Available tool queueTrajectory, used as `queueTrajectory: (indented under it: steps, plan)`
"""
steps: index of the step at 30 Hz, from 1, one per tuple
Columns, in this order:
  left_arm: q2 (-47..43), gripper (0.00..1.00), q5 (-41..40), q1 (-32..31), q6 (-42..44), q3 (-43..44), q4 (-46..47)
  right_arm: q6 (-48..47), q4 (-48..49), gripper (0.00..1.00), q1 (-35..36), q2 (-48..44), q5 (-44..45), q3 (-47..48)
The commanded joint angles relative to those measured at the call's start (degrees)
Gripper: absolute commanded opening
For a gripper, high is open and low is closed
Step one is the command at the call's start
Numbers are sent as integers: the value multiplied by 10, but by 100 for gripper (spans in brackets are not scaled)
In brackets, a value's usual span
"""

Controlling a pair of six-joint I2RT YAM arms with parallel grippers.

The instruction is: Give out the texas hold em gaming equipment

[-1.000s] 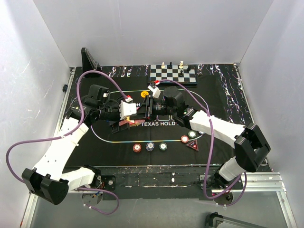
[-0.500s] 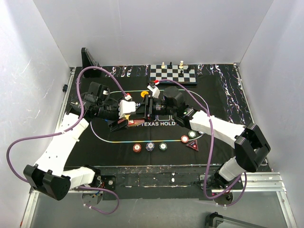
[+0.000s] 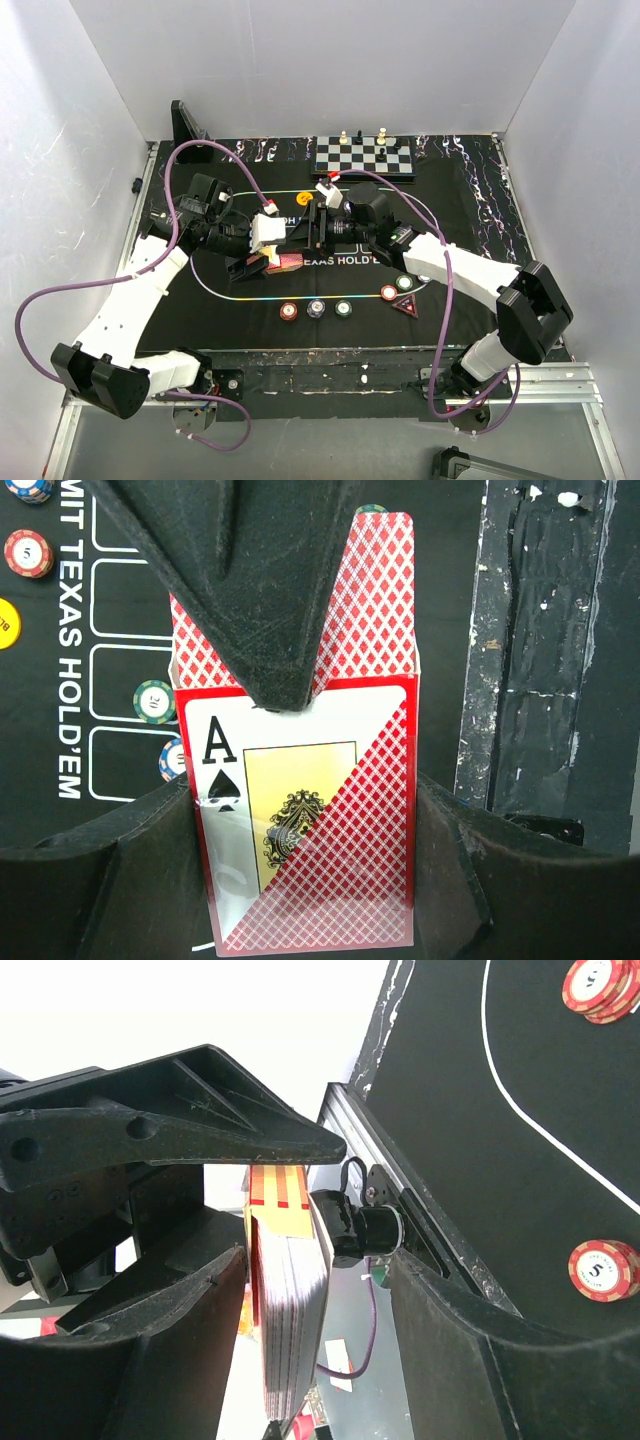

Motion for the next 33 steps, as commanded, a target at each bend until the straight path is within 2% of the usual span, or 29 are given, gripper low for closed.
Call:
queueTrajectory:
  steps: [1, 25, 33]
  plan:
    - [-18, 7, 28, 2, -5, 24, 2, -14, -7, 66, -1, -11, -15, 18]
    - [-53, 1, 48, 2, -67, -21, 67, -34, -43, 59, -19, -59, -4, -18]
    - [-47, 1, 58, 2, -69, -12, 48, -41, -55, 57, -34, -83, 0, -36]
